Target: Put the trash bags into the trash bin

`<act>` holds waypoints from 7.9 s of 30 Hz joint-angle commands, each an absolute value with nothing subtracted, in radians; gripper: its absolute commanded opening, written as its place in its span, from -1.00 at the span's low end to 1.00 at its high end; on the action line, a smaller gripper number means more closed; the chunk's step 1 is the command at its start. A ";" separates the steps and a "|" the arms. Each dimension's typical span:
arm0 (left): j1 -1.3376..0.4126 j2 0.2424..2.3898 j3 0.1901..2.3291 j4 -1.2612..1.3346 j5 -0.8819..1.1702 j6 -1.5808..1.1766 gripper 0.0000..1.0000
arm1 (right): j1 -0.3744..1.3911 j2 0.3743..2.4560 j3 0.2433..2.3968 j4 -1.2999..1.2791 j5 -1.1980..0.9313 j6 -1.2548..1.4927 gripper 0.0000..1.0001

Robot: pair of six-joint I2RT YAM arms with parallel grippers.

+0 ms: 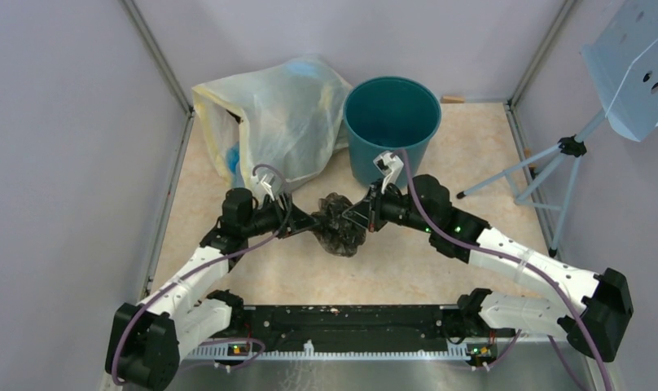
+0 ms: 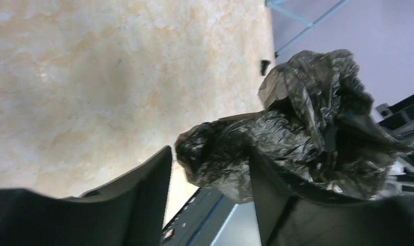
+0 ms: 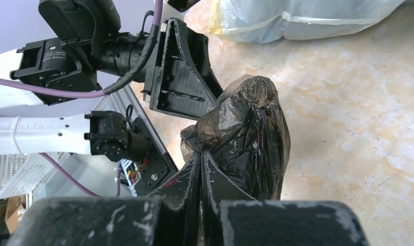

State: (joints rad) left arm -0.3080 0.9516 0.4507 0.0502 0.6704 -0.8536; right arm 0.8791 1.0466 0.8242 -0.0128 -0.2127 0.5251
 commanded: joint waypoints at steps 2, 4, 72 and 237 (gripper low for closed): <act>-0.304 0.987 0.461 0.278 0.766 -0.900 -0.30 | 0.852 1.021 0.813 0.024 -0.234 0.524 -1.00; -0.302 0.985 0.502 0.198 0.719 -0.843 -0.77 | 0.846 1.025 0.812 0.011 -0.221 0.523 -1.00; -0.258 1.008 0.572 -0.305 0.636 -0.662 -1.00 | 0.795 1.155 1.071 -0.973 0.354 0.865 0.55; -0.959 1.195 0.682 0.219 0.620 0.762 0.84 | 0.344 0.937 1.307 -1.077 -0.093 1.652 -1.00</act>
